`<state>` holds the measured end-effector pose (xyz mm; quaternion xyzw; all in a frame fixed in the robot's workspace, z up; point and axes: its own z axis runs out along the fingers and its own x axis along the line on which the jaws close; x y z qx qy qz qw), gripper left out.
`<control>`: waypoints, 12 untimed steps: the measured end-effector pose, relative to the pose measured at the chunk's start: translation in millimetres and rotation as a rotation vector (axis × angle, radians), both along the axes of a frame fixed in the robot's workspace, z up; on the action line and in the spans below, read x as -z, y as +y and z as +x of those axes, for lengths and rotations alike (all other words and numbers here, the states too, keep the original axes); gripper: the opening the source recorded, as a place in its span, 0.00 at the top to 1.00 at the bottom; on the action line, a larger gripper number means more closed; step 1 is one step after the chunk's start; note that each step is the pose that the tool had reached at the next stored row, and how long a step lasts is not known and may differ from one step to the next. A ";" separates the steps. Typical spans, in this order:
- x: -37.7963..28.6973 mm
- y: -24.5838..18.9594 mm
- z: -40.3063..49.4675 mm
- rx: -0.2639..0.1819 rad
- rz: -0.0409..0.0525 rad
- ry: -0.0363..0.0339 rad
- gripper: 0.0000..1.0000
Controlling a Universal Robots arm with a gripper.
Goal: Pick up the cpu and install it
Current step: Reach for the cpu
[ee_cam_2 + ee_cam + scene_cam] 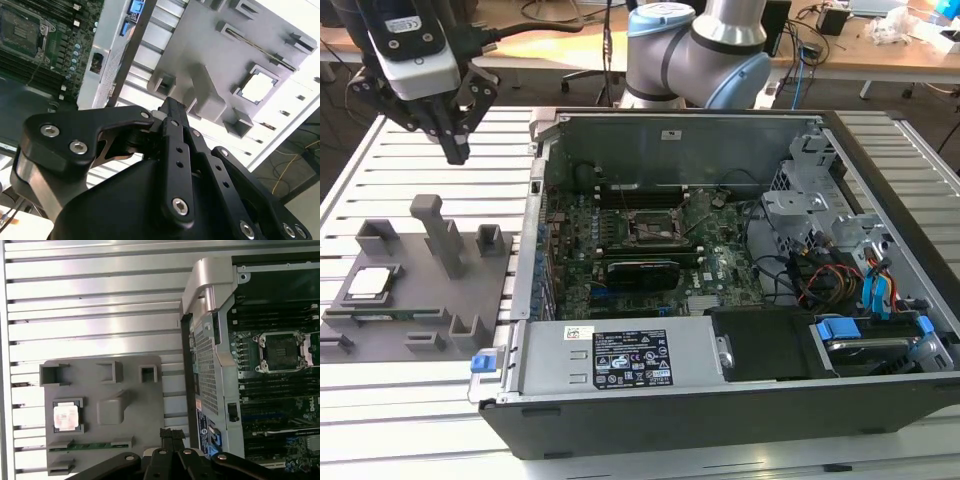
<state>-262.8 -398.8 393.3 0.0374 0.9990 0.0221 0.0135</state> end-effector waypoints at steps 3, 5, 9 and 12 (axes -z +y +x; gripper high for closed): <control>0.0 0.0 -8.5 0.000 0.0000 -0.0003 0.89; 0.0 0.0 -16.8 0.000 0.0001 -0.0008 0.89; 0.0 0.0 -29.7 0.000 0.0000 -0.0015 0.89; 0.0 0.0 -43.0 0.000 0.0000 -0.0026 0.89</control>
